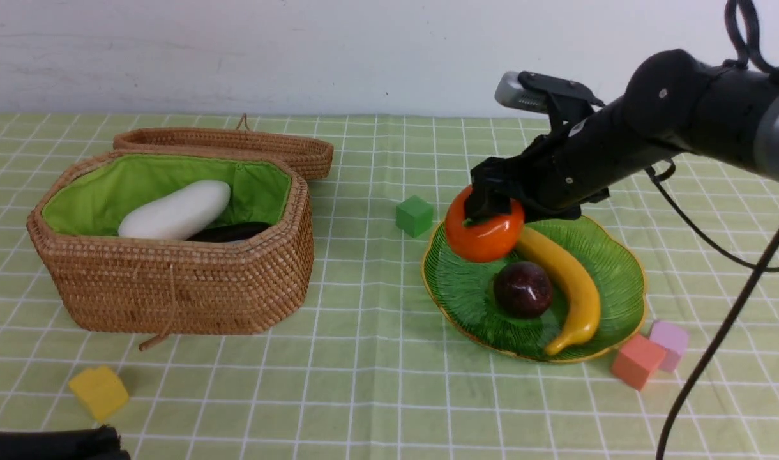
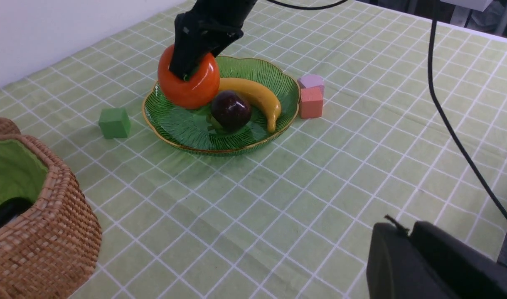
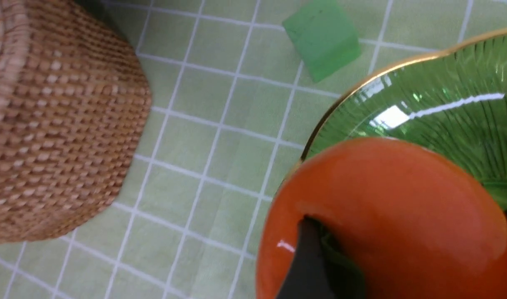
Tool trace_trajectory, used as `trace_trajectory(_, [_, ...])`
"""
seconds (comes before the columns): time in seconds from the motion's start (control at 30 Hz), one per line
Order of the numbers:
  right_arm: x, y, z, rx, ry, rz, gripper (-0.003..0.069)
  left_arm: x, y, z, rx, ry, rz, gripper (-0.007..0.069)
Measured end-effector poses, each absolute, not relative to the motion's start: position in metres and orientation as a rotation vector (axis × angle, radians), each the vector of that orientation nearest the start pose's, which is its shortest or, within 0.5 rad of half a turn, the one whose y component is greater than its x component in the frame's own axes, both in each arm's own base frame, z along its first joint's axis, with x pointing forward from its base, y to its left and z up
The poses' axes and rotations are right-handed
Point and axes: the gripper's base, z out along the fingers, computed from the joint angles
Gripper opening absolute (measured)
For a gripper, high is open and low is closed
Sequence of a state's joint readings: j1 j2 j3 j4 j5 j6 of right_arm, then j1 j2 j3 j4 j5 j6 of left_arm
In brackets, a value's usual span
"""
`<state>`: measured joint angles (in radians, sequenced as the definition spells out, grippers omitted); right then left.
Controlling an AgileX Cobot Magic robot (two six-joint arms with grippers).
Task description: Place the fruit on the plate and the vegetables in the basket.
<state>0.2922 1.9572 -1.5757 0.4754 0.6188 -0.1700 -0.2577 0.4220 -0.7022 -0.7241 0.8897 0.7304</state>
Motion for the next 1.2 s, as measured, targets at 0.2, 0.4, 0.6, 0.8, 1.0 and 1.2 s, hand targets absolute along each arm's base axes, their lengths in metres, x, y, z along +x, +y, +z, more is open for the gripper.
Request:
trace_trajectory(0.2, [0.428, 0.153, 0.232, -0.184, 2.47, 0.539, 0.0524, 0.043, -0.06, 0.355, 0.799, 1.76, -0.549, 0.0053])
trace_trajectory(0.4, [0.427, 0.152, 0.23, -0.22, 2.503, 0.523, 0.0667, 0.043, -0.06, 0.355, 0.821, 1.749, -0.533, 0.0053])
trace_trajectory(0.6, [0.423, 0.152, 0.246, -0.294, 2.567, 0.504, 0.0662, 0.043, -0.06, 0.355, 0.825, 1.747, -0.531, 0.0053])
trace_trajectory(0.8, [0.393, 0.126, 0.31, -0.397, 2.635, 0.362, 0.0491, 0.045, -0.059, 0.358, 0.785, 1.729, -0.523, 0.0053])
trace_trajectory(1.0, [0.337, 0.095, 0.384, -0.408, 2.586, 0.153, 0.0169, 0.05, -0.054, 0.366, 0.596, 1.701, -0.548, -0.0001])
trace_trajectory(1.2, [0.281, 0.071, 0.421, -0.285, 2.525, 0.074, -0.0005, 0.027, -0.045, 0.371, 0.562, 1.61, -0.499, -0.0013])
